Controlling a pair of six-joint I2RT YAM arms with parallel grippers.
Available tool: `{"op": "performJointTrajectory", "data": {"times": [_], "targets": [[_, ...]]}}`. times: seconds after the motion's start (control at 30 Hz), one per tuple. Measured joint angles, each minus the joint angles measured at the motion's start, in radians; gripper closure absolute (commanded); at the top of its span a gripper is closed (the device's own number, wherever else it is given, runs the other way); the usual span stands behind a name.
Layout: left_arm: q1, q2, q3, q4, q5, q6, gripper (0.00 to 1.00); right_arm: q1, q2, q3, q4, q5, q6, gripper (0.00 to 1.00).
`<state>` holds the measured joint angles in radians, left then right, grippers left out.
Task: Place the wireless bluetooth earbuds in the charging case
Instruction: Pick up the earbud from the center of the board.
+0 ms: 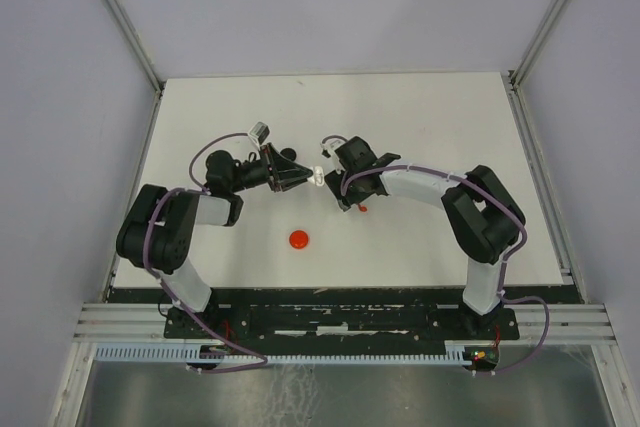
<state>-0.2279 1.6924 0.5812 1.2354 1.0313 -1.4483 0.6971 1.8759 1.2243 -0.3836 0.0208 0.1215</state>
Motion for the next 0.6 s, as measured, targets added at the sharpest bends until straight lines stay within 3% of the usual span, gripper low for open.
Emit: {"op": "performJointTrajectory", "data": {"times": [0.6], "targets": [[0.023, -0.03, 0.0, -0.003, 0.023, 0.0, 0.97, 0.002, 0.076, 0.046, 0.053, 0.033, -0.015, 0.31]]}}
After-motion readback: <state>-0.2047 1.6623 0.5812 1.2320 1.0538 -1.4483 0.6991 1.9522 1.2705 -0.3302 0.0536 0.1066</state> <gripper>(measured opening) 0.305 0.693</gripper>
